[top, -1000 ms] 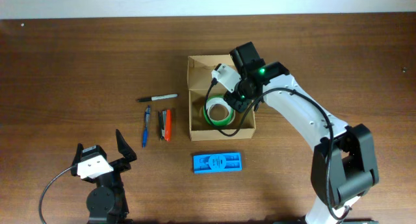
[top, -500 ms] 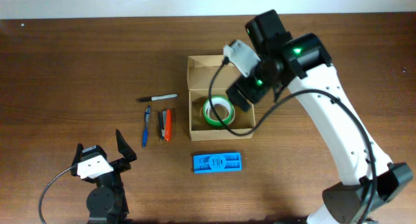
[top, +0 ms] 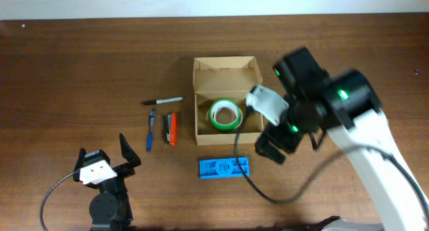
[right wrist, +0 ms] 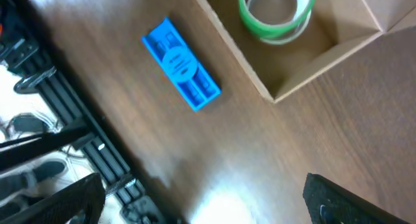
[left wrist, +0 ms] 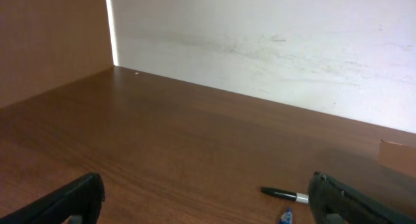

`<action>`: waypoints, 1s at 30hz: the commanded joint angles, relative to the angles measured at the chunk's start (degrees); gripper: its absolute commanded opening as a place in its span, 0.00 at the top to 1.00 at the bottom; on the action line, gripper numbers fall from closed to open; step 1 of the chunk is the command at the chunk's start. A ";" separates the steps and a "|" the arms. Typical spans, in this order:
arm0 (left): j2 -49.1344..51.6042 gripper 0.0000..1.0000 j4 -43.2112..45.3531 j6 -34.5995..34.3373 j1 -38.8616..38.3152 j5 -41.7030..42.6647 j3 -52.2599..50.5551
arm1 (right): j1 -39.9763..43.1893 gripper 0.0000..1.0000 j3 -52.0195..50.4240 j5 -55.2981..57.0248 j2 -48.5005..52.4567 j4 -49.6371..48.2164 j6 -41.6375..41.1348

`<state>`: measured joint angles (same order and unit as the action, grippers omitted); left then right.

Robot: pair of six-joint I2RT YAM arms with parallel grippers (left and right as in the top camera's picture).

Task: Pack container
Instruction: 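Move the right gripper to the blue whiteboard duster and grasp it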

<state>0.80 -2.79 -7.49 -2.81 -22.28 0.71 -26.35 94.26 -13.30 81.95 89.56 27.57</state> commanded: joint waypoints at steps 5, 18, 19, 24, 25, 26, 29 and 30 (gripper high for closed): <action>-0.44 0.00 -0.26 0.31 0.31 0.61 -0.20 | -0.39 0.01 -25.07 -6.62 -7.82 -12.41 0.02; -0.44 0.00 -0.26 0.31 0.31 0.61 -0.20 | -16.31 0.01 -33.31 9.66 -0.50 -27.91 -0.96; -0.44 0.00 -0.26 0.31 0.31 0.61 -0.20 | -17.00 0.01 -33.31 10.34 0.39 -28.81 -0.74; -0.44 0.00 -0.26 0.31 0.31 0.61 -0.20 | -17.94 0.01 -33.31 12.55 4.59 -33.40 2.03; -0.44 0.00 -0.26 0.31 0.31 0.61 -0.20 | -17.90 0.01 -33.31 12.57 5.40 -34.38 2.95; -0.44 0.00 -0.26 0.31 0.31 0.61 -0.20 | -17.90 0.01 -33.31 12.57 6.43 -35.50 4.02; -0.44 0.00 -0.26 0.31 0.31 0.61 -0.20 | -17.90 0.01 -33.31 12.76 10.16 -38.62 5.07; -0.44 0.00 -0.26 0.31 0.31 0.61 -0.20 | -17.90 0.01 -33.31 12.74 10.86 -39.06 5.05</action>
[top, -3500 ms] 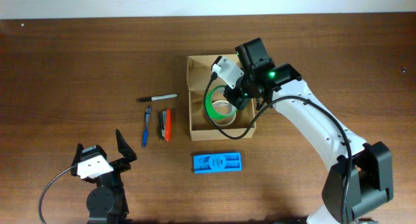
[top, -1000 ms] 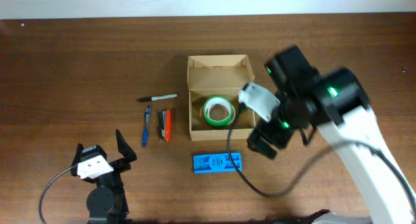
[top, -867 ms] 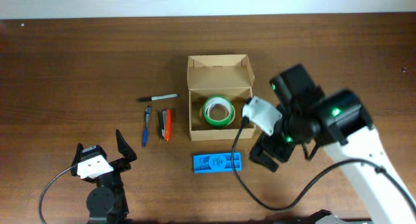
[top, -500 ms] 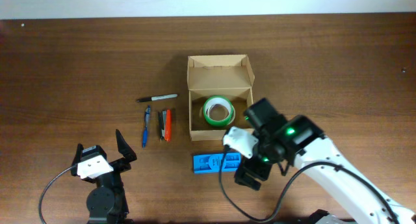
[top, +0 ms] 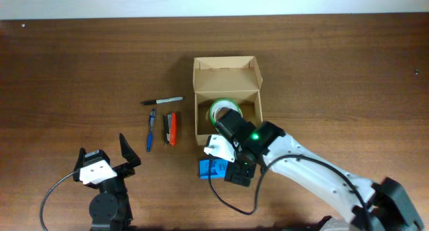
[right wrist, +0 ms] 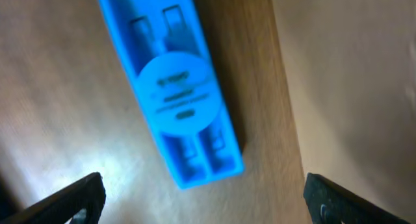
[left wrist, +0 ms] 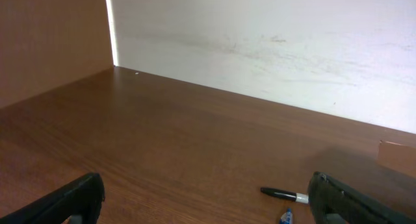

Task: Pack container
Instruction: 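Move the right gripper to the blue whiteboard duster and grasp it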

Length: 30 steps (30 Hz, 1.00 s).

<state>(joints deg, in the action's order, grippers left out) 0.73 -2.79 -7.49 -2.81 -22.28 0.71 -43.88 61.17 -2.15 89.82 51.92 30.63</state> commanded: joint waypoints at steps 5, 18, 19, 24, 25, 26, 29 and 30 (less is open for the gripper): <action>-0.37 0.00 -0.26 0.31 0.31 0.61 -0.20 | -0.37 0.01 -0.22 1.55 5.66 -2.67 1.99; -0.37 0.00 -0.26 0.31 0.31 0.61 -0.20 | -0.37 0.01 -0.26 1.60 8.96 -5.07 2.01; -0.37 0.00 -0.26 0.31 0.31 0.61 -0.20 | -0.37 0.01 -0.26 1.60 9.88 -5.77 2.01; -0.37 0.00 -0.26 0.31 0.31 0.61 -0.20 | -0.37 0.01 -0.26 1.57 12.46 -6.34 1.99; -0.37 0.00 -0.26 0.31 0.31 0.61 -0.20 | -0.37 0.01 -0.26 1.57 12.66 -6.36 1.99; -0.37 0.00 -0.26 0.31 0.31 0.61 -0.20 | -0.37 0.01 -0.26 1.55 12.79 -6.38 1.99; -0.37 0.00 -0.26 0.31 0.31 0.61 -0.20 | -0.37 0.01 -0.26 1.57 12.81 -6.54 1.99; -0.37 0.00 -0.26 0.31 0.31 0.61 -0.20 | -0.37 0.02 -0.26 1.57 12.81 -6.47 1.99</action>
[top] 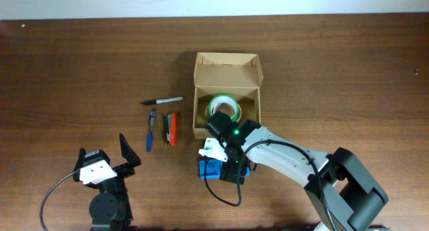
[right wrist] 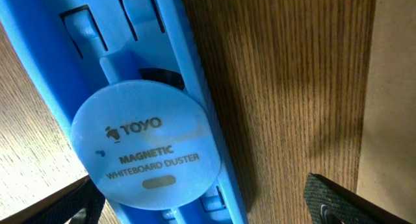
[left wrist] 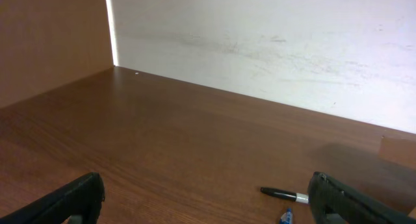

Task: Pack container
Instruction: 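Move the right gripper to the blue whiteboard duster and grasp it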

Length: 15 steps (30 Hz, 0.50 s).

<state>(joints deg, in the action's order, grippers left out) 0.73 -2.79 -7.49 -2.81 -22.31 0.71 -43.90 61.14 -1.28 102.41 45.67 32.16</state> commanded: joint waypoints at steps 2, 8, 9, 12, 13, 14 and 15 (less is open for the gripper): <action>-0.37 0.00 -0.26 0.31 0.31 0.63 -0.20 | -0.35 0.17 -0.24 0.61 0.24 -0.07 0.46; -0.37 0.00 -0.26 0.31 0.31 0.63 -0.20 | -0.35 0.32 -1.14 -1.42 0.24 -0.11 0.46; -0.37 0.00 -0.26 0.31 0.31 0.63 -0.20 | -0.35 0.33 -1.53 -1.62 0.24 -0.13 0.46; -0.37 0.00 -0.26 0.31 0.31 0.63 -0.20 | -0.35 0.44 -2.73 -3.50 0.24 -0.52 0.44; -0.37 0.00 -0.26 0.31 0.31 0.63 -0.20 | -0.35 0.55 -3.13 -4.70 0.24 -0.52 0.44; -0.37 0.00 -0.26 0.31 0.31 0.63 -0.20 | -0.35 0.64 -3.23 -4.74 0.24 -0.50 0.44; -0.37 0.00 -0.26 0.31 0.31 0.63 -0.20 | -0.35 0.68 -3.26 -4.72 0.24 -0.48 0.44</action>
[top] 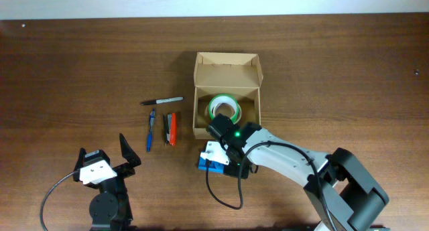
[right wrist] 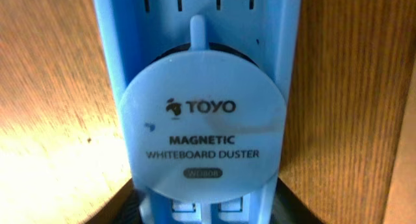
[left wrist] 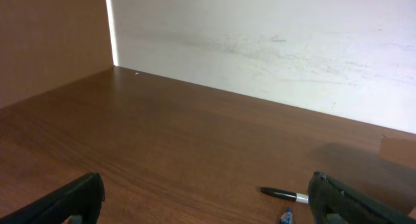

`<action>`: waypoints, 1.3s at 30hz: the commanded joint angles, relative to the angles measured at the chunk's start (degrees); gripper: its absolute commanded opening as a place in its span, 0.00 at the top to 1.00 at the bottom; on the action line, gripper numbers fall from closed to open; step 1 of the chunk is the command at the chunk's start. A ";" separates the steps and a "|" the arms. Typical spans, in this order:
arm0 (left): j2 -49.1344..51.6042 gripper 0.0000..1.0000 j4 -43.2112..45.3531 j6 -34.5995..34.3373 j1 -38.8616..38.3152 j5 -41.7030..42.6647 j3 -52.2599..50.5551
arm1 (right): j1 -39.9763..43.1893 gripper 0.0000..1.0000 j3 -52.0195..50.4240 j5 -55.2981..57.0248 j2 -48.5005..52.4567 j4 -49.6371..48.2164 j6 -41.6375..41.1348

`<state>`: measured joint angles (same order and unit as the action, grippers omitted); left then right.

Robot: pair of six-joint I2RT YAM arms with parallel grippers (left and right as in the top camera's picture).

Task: Pack container
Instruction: 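Move the right gripper to the blue whiteboard duster and grasp it, then lift the blue duster and lower it into the box beside the tapes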

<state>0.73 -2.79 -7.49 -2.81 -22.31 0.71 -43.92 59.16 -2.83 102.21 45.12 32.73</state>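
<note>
The blue whiteboard duster (right wrist: 203,120) fills the right wrist view, its round label facing the camera. My right gripper (right wrist: 205,211) is shut on it, one dark finger tight against each long side. In the overhead view only the duster's left end (top: 206,165) shows under the right gripper (top: 226,163), just in front of the open cardboard box (top: 199,97). A green tape roll (top: 224,109) lies in the box. My left gripper (top: 104,150) stands open at the front left, holding nothing.
Left of the box lie a black marker (top: 162,101), a blue pen (top: 151,130) and a red-orange pen (top: 172,128). The marker (left wrist: 284,195) also shows between the left fingers (left wrist: 78,198). A white wall rises behind the table's far edge.
My right gripper has shut on the duster, its fingers now against the duster's sides instead of wide apart. The duster now stands straight in the right wrist view. The left arm is unchanged.
My right gripper was open, high to the right of the box, with the tape roll in it. It then stood low over the duster, then closer still, open. Now it is shut on the duster. The left gripper stayed open and still.
</note>
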 commanded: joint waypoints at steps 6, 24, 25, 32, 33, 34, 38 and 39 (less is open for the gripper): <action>-0.37 0.00 -0.26 0.31 0.31 0.63 -0.20 | -0.33 0.76 -1.22 -3.17 0.44 0.02 -0.15; -0.37 0.00 -0.26 0.31 0.31 0.63 -0.20 | -0.39 0.82 15.63 -11.34 0.37 15.89 -4.33; -0.37 0.00 -0.26 0.31 0.31 0.63 -0.20 | -0.39 0.82 17.20 -12.00 0.37 16.98 -4.31; -0.37 0.00 -0.26 0.31 0.31 0.63 -0.20 | -0.37 0.83 28.83 -12.22 0.37 22.10 -4.33; -0.37 0.00 -0.26 0.31 0.31 0.63 -0.20 | -0.37 0.83 31.04 -11.93 0.37 22.36 -4.33; -0.37 0.00 -0.26 0.31 0.31 0.63 -0.20 | -0.37 0.83 32.22 -11.50 0.37 22.45 -4.33; -0.37 0.00 -0.26 0.31 0.31 0.63 -0.20 | 0.15 0.83 36.94 -1.18 0.37 22.38 -6.93; -0.37 0.00 -0.26 0.31 0.31 0.63 -0.20 | 0.44 0.83 37.11 0.57 0.37 22.34 -7.87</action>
<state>0.73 -2.79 -7.49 -2.81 -22.28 0.71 -43.92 93.69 -10.66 102.52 67.40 27.97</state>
